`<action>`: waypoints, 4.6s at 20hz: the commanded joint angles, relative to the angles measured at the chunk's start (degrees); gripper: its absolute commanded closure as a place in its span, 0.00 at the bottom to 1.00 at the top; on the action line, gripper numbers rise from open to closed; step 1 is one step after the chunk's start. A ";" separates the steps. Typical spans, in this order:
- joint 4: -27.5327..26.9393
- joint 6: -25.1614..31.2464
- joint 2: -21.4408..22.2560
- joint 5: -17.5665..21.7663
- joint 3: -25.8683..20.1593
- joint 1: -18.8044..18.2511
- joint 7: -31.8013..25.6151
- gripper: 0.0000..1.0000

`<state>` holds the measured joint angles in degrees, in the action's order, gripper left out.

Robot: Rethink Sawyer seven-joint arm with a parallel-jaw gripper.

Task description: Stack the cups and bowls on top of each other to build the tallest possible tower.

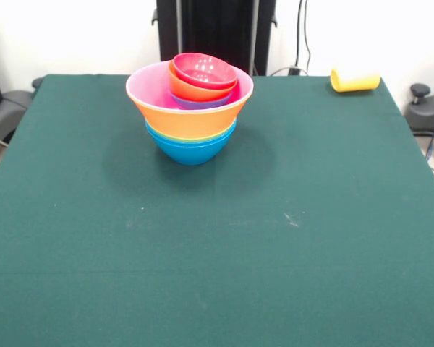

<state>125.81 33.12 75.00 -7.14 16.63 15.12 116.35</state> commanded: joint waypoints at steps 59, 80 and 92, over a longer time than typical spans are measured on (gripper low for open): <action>23.97 -7.45 9.42 2.35 -7.28 11.76 11.86 1.00; 25.61 -14.50 4.52 0.12 -6.38 16.21 15.10 1.00; 29.73 -25.08 -0.48 -3.17 -11.49 14.35 15.65 1.00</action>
<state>142.74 15.14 75.54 -8.58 4.82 30.41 116.36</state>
